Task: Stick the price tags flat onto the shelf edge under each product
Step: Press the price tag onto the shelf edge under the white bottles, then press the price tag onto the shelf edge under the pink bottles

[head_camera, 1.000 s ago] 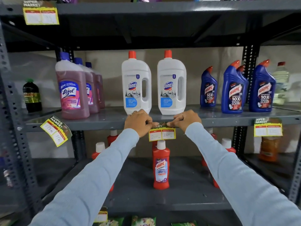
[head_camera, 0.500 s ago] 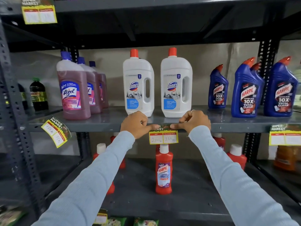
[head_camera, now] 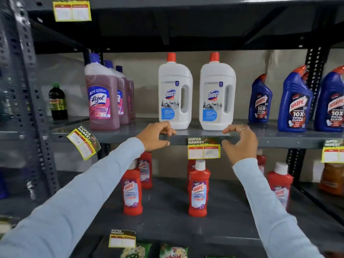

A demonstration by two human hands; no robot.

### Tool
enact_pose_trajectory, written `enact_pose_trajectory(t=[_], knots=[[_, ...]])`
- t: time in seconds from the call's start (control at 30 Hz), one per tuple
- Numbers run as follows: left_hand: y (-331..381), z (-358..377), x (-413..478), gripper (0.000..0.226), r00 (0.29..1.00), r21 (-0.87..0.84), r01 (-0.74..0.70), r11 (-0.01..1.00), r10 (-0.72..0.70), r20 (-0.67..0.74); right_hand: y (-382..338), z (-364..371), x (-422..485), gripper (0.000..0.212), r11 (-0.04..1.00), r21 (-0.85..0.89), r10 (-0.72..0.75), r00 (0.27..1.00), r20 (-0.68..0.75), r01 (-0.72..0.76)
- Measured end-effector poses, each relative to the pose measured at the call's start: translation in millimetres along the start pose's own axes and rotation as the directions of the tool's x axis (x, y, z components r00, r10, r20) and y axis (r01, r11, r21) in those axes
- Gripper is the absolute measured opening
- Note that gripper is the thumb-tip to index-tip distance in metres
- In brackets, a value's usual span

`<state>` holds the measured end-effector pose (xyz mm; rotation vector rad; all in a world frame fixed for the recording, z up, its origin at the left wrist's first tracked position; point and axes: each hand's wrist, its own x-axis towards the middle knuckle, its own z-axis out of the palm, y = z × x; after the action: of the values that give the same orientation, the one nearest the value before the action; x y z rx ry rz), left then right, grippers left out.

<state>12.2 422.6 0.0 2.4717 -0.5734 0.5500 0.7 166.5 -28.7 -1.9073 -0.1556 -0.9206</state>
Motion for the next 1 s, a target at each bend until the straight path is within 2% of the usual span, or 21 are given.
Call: enact_pose_trajectory(t=[0.1,0.23,0.37,0.47,0.57,0.7,0.87,0.93,1.0], knots=[[-15,-35,-12,0.028,0.995,0.061,-0.083,0.995,0.079,0.062,-30,36,-35,0.024,0.987,-0.017,-0.160,0.982,0.101,0.162],[-63,-99,-34,0.029,0.991,0.339,-0.084,0.937,0.045,0.123,-73,107,-66,0.014,0.929,-0.051,-0.344,0.904,0.255,0.367],[-126,-161,-61,0.030,0.978,0.661,0.051,0.748,-0.171,0.118,-119,190,-88,0.032,0.896,-0.154,-0.308,0.834,0.457,0.416],[-151,-185,-75,0.025,0.937,0.734,0.102,0.672,-0.313,0.156,-153,241,-97,0.041,0.871,-0.265,-0.232,0.823,0.518,0.413],[-162,-194,-78,0.027,0.922,0.732,0.045,0.680,-0.310,0.231,-177,274,-104,0.035,0.876,-0.368,-0.106,0.869,0.483,0.311],[-153,-192,-78,0.034,0.937,0.695,-0.029,0.718,-0.222,0.269,-181,288,-104,0.032,0.880,-0.431,-0.008,0.914,0.405,0.199],[-157,-194,-84,0.032,0.954,0.647,-0.070,0.760,-0.139,0.266,-189,293,-101,0.028,0.839,-0.514,0.051,0.914,0.402,0.180],[-160,-195,-88,0.030,0.957,0.614,-0.058,0.787,-0.131,0.258,-195,290,-95,0.027,0.822,-0.539,0.087,0.896,0.436,0.183],[-165,-199,-93,0.031,0.963,0.558,-0.050,0.829,-0.108,0.247,-197,279,-87,0.024,0.849,-0.500,0.112,0.869,0.483,0.168]])
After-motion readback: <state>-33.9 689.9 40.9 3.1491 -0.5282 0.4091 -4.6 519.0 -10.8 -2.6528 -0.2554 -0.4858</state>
